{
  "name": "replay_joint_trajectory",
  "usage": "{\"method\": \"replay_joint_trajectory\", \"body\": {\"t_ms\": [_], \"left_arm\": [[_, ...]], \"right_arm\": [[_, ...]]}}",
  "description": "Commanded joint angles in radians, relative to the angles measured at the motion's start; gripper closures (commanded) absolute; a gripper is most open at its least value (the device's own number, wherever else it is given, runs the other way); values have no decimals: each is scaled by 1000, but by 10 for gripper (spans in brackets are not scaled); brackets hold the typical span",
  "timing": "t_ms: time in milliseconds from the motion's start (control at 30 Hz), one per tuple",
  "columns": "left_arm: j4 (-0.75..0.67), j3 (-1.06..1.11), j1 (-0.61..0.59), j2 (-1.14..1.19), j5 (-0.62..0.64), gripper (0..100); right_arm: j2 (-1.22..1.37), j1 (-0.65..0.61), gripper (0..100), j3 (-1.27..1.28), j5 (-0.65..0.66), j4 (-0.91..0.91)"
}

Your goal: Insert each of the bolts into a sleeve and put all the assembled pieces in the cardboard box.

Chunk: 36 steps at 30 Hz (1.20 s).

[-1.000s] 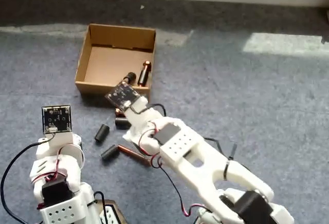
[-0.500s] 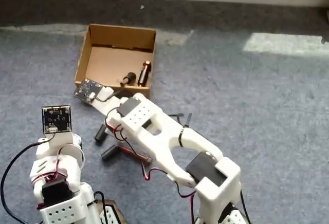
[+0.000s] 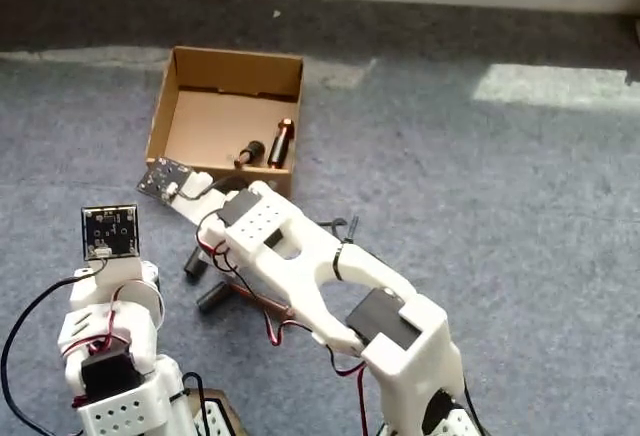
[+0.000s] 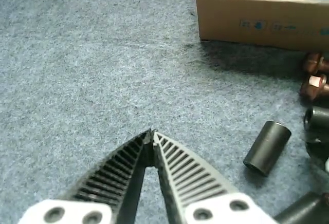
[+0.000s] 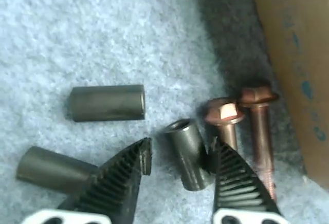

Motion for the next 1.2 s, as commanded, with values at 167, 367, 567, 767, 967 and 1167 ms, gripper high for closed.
{"method": "replay_joint_trajectory", "body": {"t_ms": [167,367,567,767,967,1167], "left_arm": [[-20,-4,15,-7,-6,979],[-20,-4,15,-7,-6,979],[-20,-2,15,-7,-8,979],[-20,2,15,-7,-8,979],[-15,-7,56,-7,-8,979],[-15,-8,85,-5,-8,979]], "right_arm": [[53,-13,971,-13,84,21],[-4,12,995,-21,87,127],[-228,47,995,-13,17,265],[-420,133,995,-12,-175,378],[-613,226,995,182,-245,352],[-926,285,995,562,-275,157]]}}
